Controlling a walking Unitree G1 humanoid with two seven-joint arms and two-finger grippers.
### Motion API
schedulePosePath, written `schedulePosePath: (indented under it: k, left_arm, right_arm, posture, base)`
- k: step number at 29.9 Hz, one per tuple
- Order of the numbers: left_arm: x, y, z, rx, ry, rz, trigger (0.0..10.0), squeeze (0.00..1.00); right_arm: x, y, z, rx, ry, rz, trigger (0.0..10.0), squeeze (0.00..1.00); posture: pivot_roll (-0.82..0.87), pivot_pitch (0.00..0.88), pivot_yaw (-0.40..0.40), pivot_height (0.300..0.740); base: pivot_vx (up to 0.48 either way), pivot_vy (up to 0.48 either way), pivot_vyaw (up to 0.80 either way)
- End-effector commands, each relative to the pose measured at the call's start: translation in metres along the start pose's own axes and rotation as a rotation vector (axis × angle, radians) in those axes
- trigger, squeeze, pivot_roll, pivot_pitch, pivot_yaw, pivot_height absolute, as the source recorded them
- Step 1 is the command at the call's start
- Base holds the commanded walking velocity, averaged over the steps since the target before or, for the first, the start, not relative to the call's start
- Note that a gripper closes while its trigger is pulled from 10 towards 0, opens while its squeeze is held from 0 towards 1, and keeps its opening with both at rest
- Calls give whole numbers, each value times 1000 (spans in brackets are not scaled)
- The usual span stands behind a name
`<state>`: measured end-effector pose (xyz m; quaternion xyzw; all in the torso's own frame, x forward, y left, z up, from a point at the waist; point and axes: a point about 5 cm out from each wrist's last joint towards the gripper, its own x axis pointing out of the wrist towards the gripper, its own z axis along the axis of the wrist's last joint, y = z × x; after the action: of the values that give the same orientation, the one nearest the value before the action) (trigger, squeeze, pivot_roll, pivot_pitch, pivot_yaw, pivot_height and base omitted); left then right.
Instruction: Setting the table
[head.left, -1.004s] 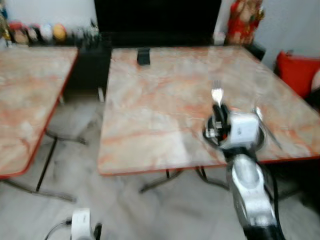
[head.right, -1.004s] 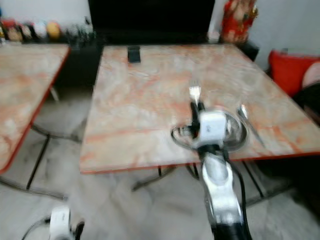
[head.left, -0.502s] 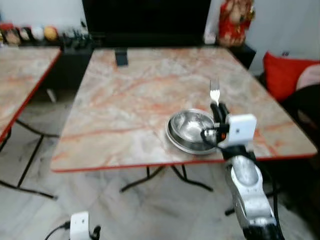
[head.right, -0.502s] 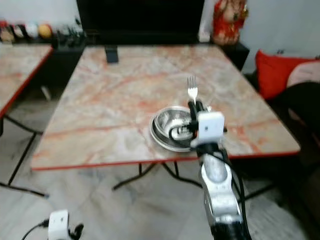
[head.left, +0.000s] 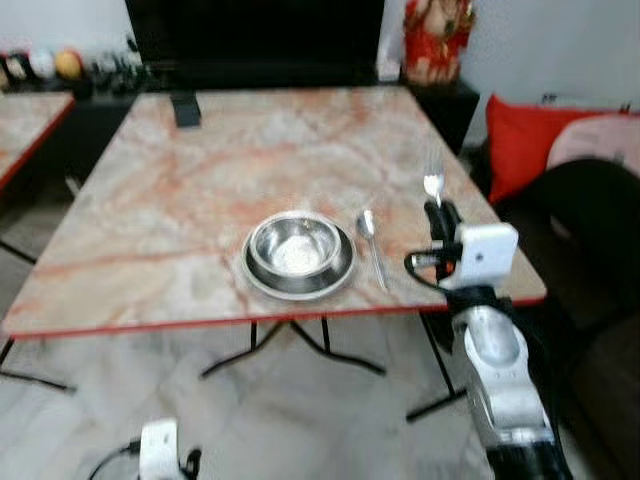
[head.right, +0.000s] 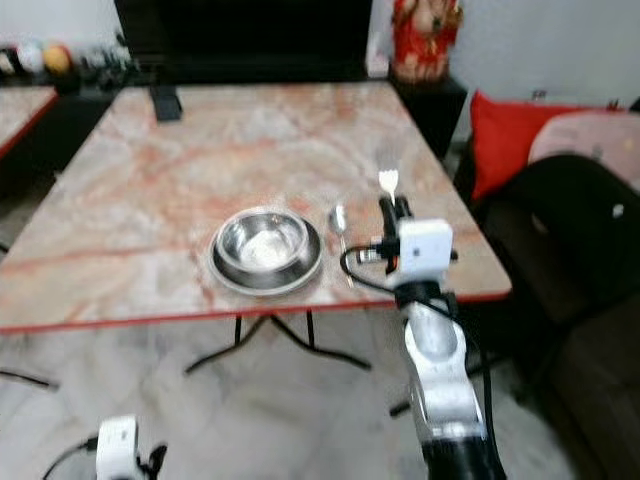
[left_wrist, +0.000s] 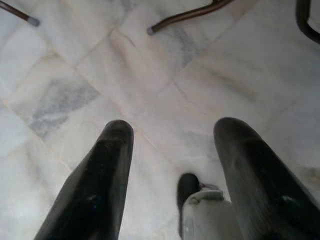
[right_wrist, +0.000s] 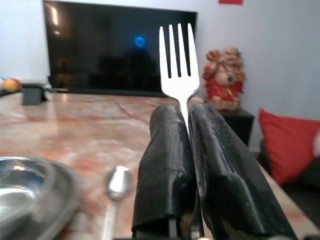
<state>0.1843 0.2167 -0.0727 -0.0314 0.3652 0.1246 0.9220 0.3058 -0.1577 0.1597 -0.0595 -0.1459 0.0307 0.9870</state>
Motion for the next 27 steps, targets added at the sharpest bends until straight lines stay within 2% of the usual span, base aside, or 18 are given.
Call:
schedulePosePath:
  k: [1, 12, 17, 27]
  left_arm:
    - [-2, 6, -4, -8, 12, 16, 10000, 0]
    - [-1, 6, -5, -4, 21, 9, 10000, 0]
    - [-1, 7, -2, -2, 16, 8, 10000, 0]
    - [1, 8, 1, -1, 10, 8, 10000, 0]
  right_arm:
    - [3, 2, 5, 16, -17, 3, 10000, 0]
    - [4, 7, 6, 8, -29, 26, 10000, 0]
    - [5, 11, 7, 16, -31, 34, 10000, 0]
    - [6, 11, 6, 35, -25, 19, 10000, 0]
  posture:
    - [-151, 0, 7, 719]
    - [-149, 0, 12, 719]
    - [-150, 0, 16, 719]
    - [-145, 0, 22, 719]
  base:
    - [0, 0, 0]
    - [0, 0, 0]
    - [0, 0, 693]
    - [0, 0, 0]
